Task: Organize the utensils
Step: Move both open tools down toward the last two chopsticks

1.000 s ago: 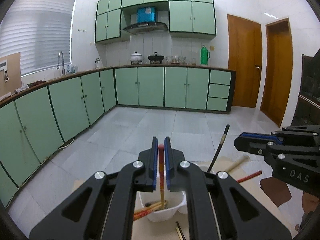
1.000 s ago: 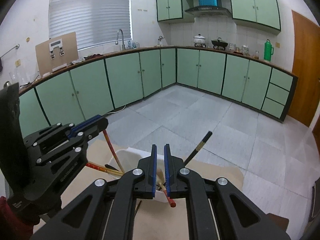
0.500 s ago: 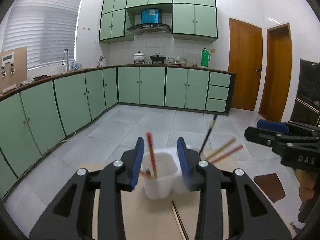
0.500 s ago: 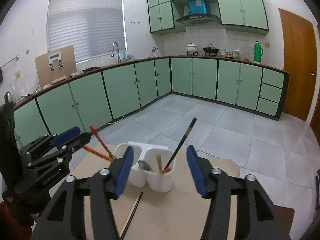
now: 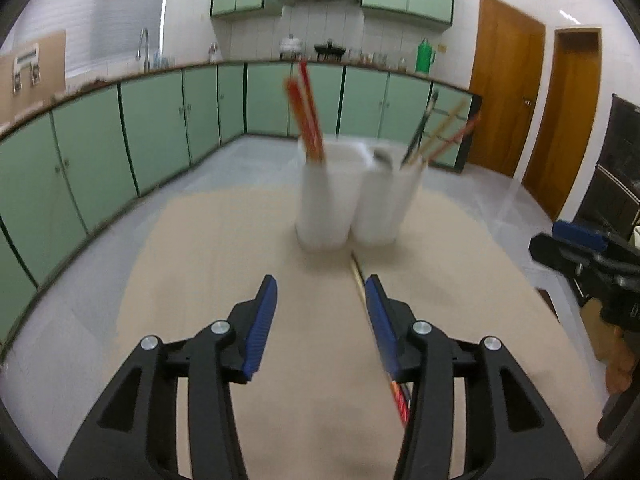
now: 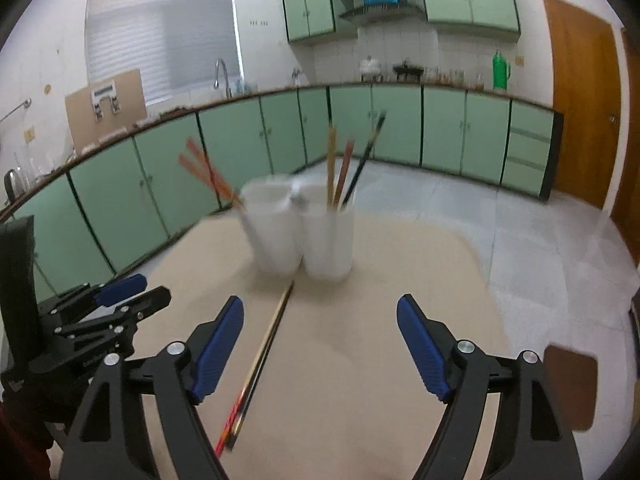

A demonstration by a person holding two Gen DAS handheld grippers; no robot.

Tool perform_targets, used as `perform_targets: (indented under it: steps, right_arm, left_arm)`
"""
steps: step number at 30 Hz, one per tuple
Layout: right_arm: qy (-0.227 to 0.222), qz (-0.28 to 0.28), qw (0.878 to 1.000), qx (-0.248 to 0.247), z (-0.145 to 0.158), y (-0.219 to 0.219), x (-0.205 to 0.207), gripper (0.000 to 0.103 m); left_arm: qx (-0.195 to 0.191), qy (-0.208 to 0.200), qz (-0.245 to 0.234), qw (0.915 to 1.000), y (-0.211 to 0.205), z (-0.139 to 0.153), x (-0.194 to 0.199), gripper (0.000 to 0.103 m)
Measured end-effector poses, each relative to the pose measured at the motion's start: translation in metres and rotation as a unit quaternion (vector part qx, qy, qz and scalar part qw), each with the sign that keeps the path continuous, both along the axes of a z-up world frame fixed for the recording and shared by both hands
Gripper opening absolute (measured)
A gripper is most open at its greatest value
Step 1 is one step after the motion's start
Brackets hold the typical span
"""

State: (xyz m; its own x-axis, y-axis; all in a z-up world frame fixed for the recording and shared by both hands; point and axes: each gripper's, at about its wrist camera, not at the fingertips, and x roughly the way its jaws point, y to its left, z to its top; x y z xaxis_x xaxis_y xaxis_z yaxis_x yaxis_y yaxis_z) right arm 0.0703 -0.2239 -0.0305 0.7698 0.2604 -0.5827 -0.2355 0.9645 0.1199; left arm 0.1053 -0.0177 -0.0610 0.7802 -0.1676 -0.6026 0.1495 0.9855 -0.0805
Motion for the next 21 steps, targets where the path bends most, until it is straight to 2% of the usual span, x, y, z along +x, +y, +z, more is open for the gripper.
perform_targets:
  steps: [6, 10, 16, 21]
  right_arm:
    - [0.061, -0.004, 0.998, 0.006, -0.050, 0.005, -0.017, 0.078]
    - [0.085, -0.005, 0.996, -0.017, -0.077, 0.016, -0.031, 0.078]
    - [0.118, 0.015, 0.993, -0.023, -0.103, 0.034, -0.048, 0.078]
    - [0.124, 0.027, 0.991, -0.032, -0.110, 0.050, -0.056, 0.077]
  left_arm:
    - [0.013, 0.048, 0.004, 0.9987, 0.010, -0.033, -0.013, 0.049]
    - [0.027, 0.079, 0.008, 0.9965, 0.012, -0.057, -0.023, 0.049]
    - [0.023, 0.107, 0.016, 0.9939, 0.018, -0.074, -0.033, 0.049]
    - [0.021, 0.113, 0.017, 0.9933, 0.021, -0.076, -0.038, 0.050]
